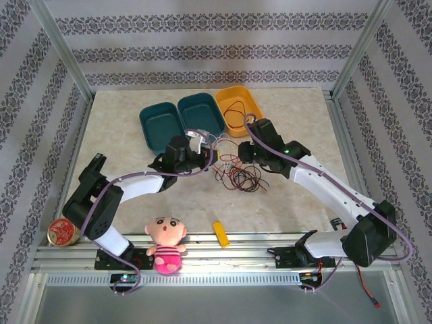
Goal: Untangle the cables
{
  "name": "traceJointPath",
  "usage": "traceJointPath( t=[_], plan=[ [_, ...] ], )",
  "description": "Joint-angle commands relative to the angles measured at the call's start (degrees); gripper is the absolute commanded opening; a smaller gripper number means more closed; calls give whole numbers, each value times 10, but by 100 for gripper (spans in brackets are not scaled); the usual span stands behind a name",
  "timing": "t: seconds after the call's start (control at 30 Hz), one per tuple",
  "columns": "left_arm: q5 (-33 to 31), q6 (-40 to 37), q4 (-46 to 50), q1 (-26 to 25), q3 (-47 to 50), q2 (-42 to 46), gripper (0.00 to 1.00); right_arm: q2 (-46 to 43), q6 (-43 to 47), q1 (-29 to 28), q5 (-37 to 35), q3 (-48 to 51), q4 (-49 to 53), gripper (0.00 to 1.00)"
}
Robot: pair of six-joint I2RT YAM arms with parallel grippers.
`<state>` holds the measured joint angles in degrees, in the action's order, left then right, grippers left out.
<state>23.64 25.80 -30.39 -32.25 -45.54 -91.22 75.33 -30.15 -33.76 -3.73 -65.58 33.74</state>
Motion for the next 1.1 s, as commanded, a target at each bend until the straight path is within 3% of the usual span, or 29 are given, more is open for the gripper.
traceJointPath(
  t=[0.0,0.47,1.07],
  plan=[
    [-26,-33,16,-5,10,24,0,-18,-16,9,18,13,-28,24],
    [-6,-36,17,-5,7,26,0,28,33,40,116,35,-95,31],
    [-1,-29,14,-4,1,21,0,74,38,58,134,58,-145,29]
  ],
)
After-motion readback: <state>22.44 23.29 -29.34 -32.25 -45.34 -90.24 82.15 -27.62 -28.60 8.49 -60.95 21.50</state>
